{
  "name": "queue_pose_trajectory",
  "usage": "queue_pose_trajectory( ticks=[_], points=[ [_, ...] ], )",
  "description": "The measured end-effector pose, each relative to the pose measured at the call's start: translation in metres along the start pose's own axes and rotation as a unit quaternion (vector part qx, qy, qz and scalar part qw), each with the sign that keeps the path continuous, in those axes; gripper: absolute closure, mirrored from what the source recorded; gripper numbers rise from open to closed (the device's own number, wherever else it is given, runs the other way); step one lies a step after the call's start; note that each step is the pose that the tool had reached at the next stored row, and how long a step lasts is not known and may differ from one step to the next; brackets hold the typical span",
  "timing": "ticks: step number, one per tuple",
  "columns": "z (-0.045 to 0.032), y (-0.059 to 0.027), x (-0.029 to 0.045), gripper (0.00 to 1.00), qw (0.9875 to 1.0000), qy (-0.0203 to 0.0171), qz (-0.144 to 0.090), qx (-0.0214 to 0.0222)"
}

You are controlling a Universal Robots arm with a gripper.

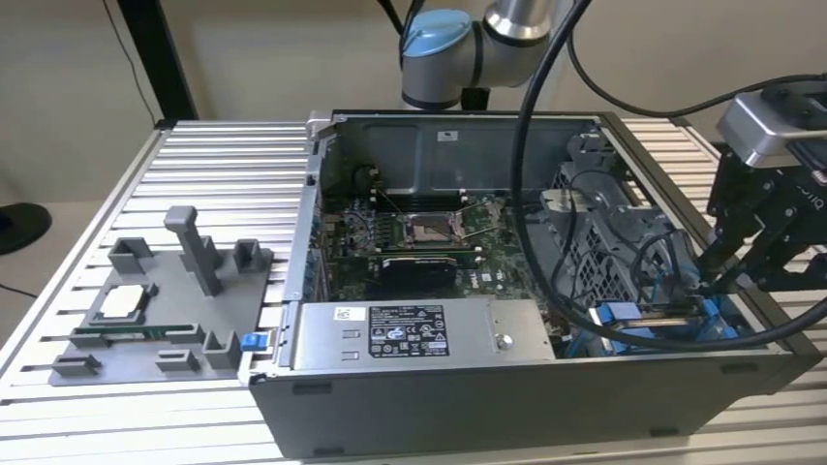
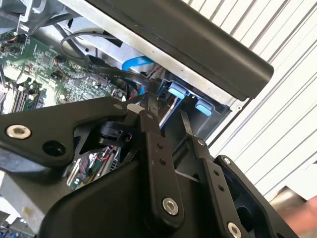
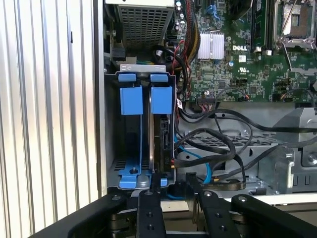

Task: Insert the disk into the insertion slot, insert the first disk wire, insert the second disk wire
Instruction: 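Insert the first disk wire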

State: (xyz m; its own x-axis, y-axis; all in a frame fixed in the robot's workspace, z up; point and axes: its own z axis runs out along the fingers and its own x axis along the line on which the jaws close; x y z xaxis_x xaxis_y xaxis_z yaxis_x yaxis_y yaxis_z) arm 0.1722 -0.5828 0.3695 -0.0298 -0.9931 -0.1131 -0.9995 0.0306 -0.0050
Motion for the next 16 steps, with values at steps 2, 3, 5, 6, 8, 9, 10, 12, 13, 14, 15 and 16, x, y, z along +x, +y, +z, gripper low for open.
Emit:
queue_pose_trajectory(
  ticks=[2, 3, 5, 6, 8, 9, 10, 12, 13, 14, 15, 16],
  points=[
    [0.0002, -0.0037, -0.0017, 0.00, 1.0000, 0.0000, 0.000, 0.0000],
    [0.0004, -0.0059, -0.0029, 0.00, 1.0000, 0.0000, 0.000, 0.0000],
    [0.0009, -0.0090, -0.0057, 0.00, 1.0000, 0.0000, 0.000, -0.0001],
    [0.0015, -0.0096, -0.0074, 0.00, 1.0000, 0.0001, 0.000, -0.0001],
    [0.0034, -0.0104, -0.0118, 0.00, 1.0000, 0.0005, -0.001, 0.0000],
    [0.0043, -0.0108, -0.0142, 0.00, 1.0000, 0.0005, -0.001, 0.0000],
    [0.0052, -0.0113, -0.0169, 0.00, 1.0000, 0.0004, 0.000, 0.0000],
    [0.0064, -0.0127, -0.0184, 1.00, 1.0000, 0.0004, -0.001, -0.0001],
    [0.0067, -0.0132, -0.0183, 1.00, 1.0000, 0.0004, 0.000, 0.0000],
    [0.0066, -0.0138, -0.0183, 1.00, 1.0000, 0.0005, -0.001, 0.0000],
    [0.0067, -0.0140, -0.0179, 1.00, 1.0000, 0.0005, -0.001, -0.0001],
    [0.0066, -0.0140, -0.0175, 1.00, 1.0000, 0.0005, 0.000, -0.0002]
  ],
)
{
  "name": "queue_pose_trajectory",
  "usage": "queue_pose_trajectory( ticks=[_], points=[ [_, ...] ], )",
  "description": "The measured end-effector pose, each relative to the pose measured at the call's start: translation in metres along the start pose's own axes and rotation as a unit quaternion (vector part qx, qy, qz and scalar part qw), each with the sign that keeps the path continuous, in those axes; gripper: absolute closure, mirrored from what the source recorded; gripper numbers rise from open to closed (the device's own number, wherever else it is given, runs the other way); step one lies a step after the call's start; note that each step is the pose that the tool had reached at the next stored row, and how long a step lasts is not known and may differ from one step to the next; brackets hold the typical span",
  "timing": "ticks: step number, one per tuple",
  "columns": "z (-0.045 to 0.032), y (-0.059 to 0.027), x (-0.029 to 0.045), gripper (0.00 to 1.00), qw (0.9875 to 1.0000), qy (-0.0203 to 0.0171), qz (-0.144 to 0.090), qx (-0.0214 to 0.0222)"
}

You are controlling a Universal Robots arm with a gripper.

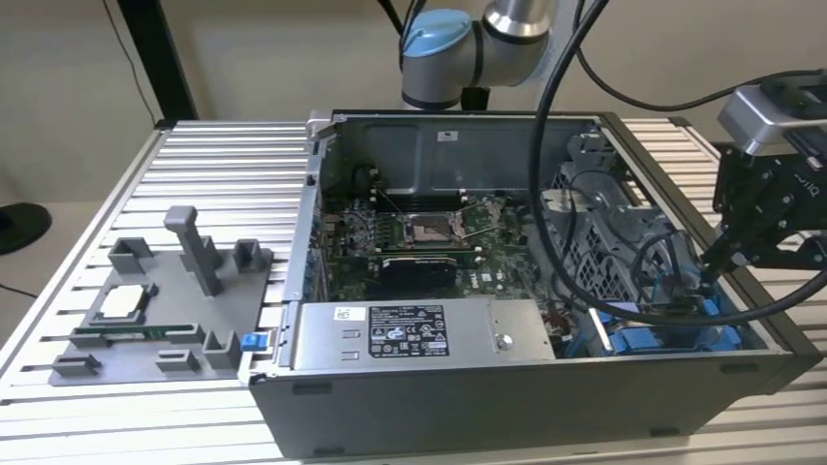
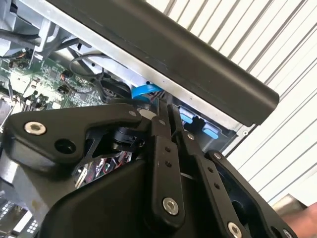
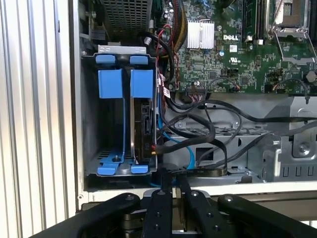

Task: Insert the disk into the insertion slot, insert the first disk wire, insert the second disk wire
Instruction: 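Insert the first disk wire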

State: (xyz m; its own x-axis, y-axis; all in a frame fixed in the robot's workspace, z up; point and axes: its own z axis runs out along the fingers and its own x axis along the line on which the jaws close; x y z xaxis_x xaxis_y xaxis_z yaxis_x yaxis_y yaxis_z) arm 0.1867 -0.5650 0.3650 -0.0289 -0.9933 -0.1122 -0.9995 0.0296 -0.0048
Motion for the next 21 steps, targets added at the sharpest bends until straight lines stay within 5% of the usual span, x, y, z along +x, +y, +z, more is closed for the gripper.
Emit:
queue_pose_trajectory(
  ticks=[5, 6, 21],
  points=[
    [-0.0004, -0.0001, 0.0005, 1.00, 1.0000, -0.0001, 0.000, -0.0003],
    [-0.0004, -0.0002, 0.0009, 0.00, 1.0000, -0.0002, 0.000, -0.0003],
    [0.0024, 0.0005, 0.0089, 0.00, 1.0000, 0.0019, 0.000, -0.0015]
  ],
)
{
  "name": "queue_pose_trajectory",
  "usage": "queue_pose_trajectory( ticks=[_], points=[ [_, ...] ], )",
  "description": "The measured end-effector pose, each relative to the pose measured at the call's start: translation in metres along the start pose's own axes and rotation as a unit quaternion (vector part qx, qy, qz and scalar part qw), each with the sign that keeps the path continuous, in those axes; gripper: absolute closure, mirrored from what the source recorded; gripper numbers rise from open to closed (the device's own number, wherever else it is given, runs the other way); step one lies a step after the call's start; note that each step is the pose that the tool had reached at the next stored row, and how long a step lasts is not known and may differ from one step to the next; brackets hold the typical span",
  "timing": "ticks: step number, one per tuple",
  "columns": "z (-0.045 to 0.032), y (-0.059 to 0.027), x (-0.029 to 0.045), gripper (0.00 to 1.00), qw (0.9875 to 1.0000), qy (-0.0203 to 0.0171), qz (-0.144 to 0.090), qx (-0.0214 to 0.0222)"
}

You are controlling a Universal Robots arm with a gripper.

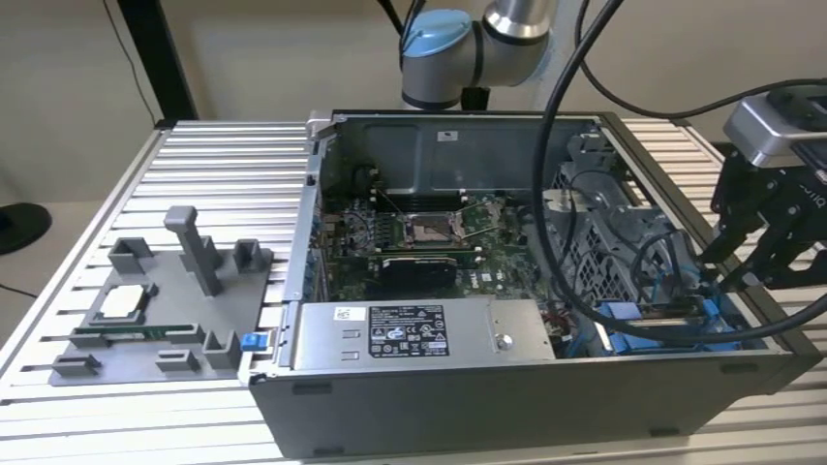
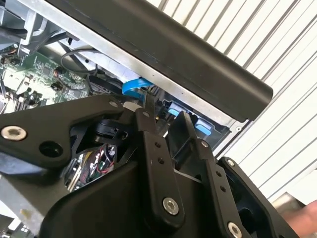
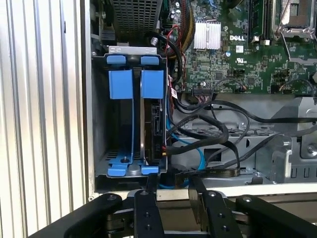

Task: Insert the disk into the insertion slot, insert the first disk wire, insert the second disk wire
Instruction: 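Insert the first disk wire, then insert the second disk wire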

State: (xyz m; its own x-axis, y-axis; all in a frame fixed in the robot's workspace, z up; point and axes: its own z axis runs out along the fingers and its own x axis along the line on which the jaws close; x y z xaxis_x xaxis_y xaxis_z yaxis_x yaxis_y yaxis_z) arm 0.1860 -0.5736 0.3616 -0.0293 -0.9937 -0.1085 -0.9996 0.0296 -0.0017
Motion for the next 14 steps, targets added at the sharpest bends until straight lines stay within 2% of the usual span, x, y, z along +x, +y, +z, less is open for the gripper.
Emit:
queue_pose_trajectory(
  ticks=[6, 11, 14],
  points=[
    [0.0001, 0.0013, 0.0000, 0.00, 1.0000, 0.0002, 0.000, -0.0019],
    [0.0001, 0.0014, 0.0001, 0.00, 1.0000, 0.0010, 0.001, -0.0065],
    [0.0002, 0.0013, 0.0000, 0.00, 1.0000, 0.0016, 0.001, -0.0067]
  ],
)
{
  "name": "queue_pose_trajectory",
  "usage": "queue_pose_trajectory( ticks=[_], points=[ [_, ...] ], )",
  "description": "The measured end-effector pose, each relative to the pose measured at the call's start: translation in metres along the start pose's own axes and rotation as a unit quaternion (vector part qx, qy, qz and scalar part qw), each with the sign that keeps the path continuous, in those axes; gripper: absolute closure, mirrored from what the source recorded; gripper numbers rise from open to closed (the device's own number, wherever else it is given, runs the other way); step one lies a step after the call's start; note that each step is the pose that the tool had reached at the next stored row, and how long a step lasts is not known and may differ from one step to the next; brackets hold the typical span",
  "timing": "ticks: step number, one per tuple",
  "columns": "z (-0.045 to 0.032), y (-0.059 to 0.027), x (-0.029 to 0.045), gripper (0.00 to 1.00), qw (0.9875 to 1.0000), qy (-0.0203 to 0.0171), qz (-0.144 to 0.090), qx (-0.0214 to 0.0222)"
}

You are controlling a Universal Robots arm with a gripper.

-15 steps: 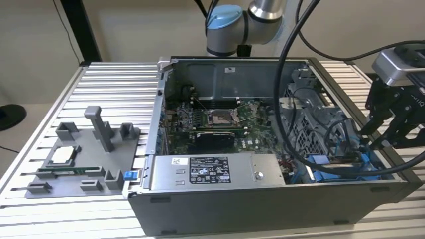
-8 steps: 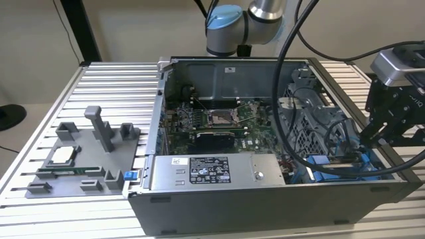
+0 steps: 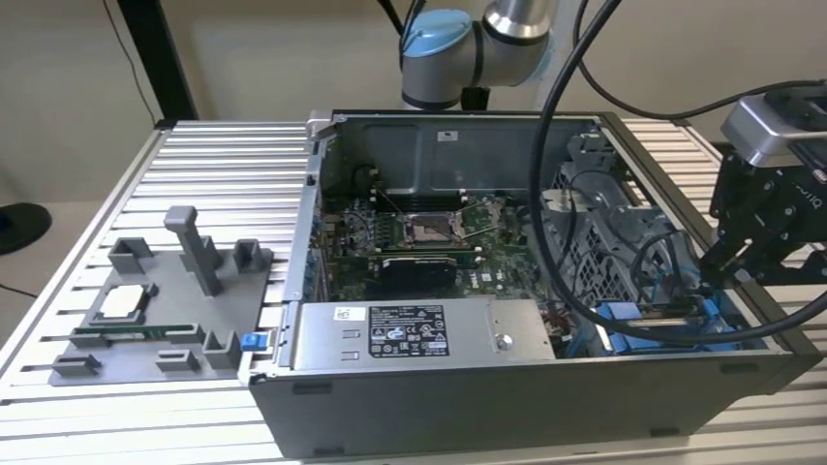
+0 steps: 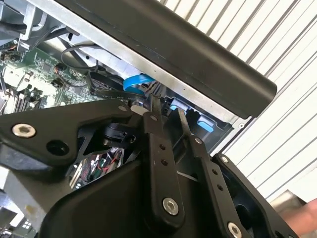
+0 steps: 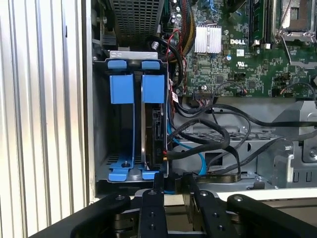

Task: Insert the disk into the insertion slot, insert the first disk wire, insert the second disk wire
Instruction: 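Insert the second disk wire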

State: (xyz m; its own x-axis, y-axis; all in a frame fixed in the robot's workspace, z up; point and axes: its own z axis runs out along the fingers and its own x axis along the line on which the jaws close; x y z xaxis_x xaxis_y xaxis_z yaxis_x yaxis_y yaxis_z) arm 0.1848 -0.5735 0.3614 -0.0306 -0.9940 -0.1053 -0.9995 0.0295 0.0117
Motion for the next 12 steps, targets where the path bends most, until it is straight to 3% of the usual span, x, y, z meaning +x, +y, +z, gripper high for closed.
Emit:
queue_pose_trajectory(
  ticks=[8, 9, 12],
  points=[
    [0.0001, 0.0000, -0.0009, 0.00, 1.0000, 0.0000, 0.000, 0.0000],
    [0.0001, 0.0000, -0.0011, 1.00, 1.0000, 0.0001, 0.000, 0.0000],
    [0.0002, 0.0001, -0.0015, 1.00, 1.0000, 0.0001, 0.000, 0.0000]
  ],
)
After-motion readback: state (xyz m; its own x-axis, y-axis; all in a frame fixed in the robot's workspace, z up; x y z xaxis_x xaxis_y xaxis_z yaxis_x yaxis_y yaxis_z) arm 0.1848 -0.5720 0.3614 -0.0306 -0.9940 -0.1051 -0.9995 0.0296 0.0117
